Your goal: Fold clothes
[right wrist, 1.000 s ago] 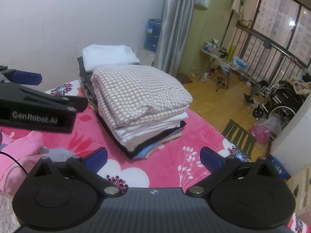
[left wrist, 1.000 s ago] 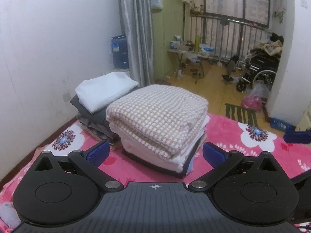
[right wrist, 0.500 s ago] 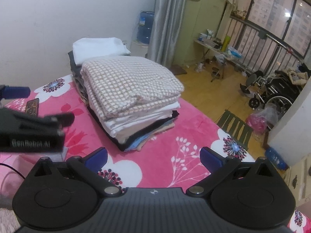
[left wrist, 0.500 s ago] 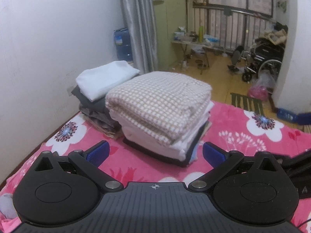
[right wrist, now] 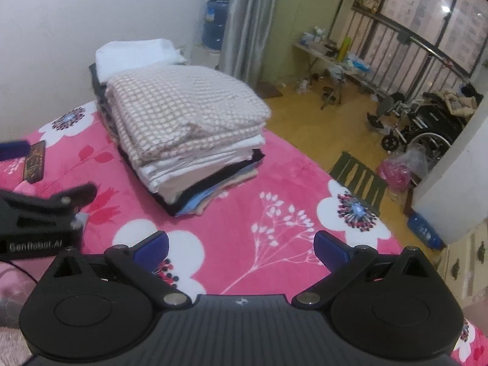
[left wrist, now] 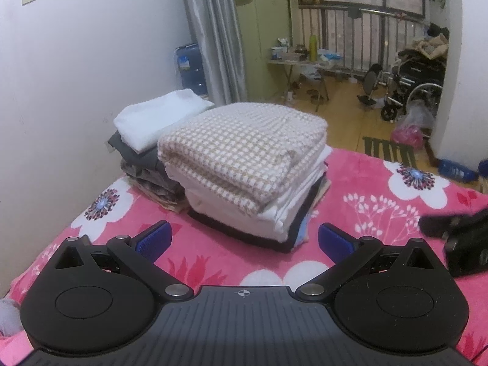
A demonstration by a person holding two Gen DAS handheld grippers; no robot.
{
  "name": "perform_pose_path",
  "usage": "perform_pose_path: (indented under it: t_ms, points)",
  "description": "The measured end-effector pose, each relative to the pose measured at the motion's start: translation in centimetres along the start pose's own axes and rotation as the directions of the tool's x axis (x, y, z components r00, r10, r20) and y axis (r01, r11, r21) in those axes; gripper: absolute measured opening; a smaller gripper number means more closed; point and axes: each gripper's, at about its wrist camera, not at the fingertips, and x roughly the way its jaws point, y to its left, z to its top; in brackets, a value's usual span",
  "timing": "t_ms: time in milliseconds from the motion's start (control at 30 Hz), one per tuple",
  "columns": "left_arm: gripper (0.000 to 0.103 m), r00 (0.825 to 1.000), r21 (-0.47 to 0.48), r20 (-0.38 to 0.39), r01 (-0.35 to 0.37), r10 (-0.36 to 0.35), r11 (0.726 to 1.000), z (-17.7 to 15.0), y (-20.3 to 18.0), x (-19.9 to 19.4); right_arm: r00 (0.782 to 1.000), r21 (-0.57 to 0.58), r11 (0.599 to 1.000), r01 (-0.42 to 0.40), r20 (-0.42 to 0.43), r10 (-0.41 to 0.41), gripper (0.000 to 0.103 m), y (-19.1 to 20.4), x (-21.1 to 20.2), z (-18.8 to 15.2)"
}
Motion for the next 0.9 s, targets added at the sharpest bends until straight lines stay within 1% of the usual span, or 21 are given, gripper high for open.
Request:
perform_pose_path:
  t_ms: [133,333,433,533,733,900]
  points:
    - [0.103,1.000,-0.018,-0.017,0.001,-0.001,1.000,-0.5,-0.2,0.0,1.000,0.022,1.000,0.020,0.016,-0.020,0.103,-1.0,-0.5,0.0]
    - [0.103,0.999,-0.050,-0.047,-0.020,0.018,0.999,-1.6,-0.3,0.0,0.999,0.054,0.998,0.022,0.025,-0.024,0.103,-2.2,-1.0,-0.1]
    - [0.103,0.998,-0.070,-0.069,-0.020,0.016,0.997,-2.0,-0.2,0.1,0.999,0.051,0.998,0.028,0.020,-0.029,0.103,-2.2,-1.1,-0.4]
    - [0.103,0.997,-0.089,-0.074,-0.027,0.020,0.996,-2.2,-0.1,-0.1,0.999,0.037,0.999,0.029,0.012,-0.030,0.103,-2.0,-1.1,-0.7]
    - [0.103,0.997,-0.097,-0.076,-0.029,0.021,0.995,-2.5,-0.2,-0.4,0.999,0.019,0.999,0.035,0.018,-0.036,0.103,-1.6,-1.3,-0.9]
    - [0.103,0.998,-0.082,-0.044,-0.045,0.041,0.996,-2.5,-0.5,-1.0,0.999,0.024,0.999,0.029,0.028,-0.030,0.103,-1.7,-1.5,-0.7]
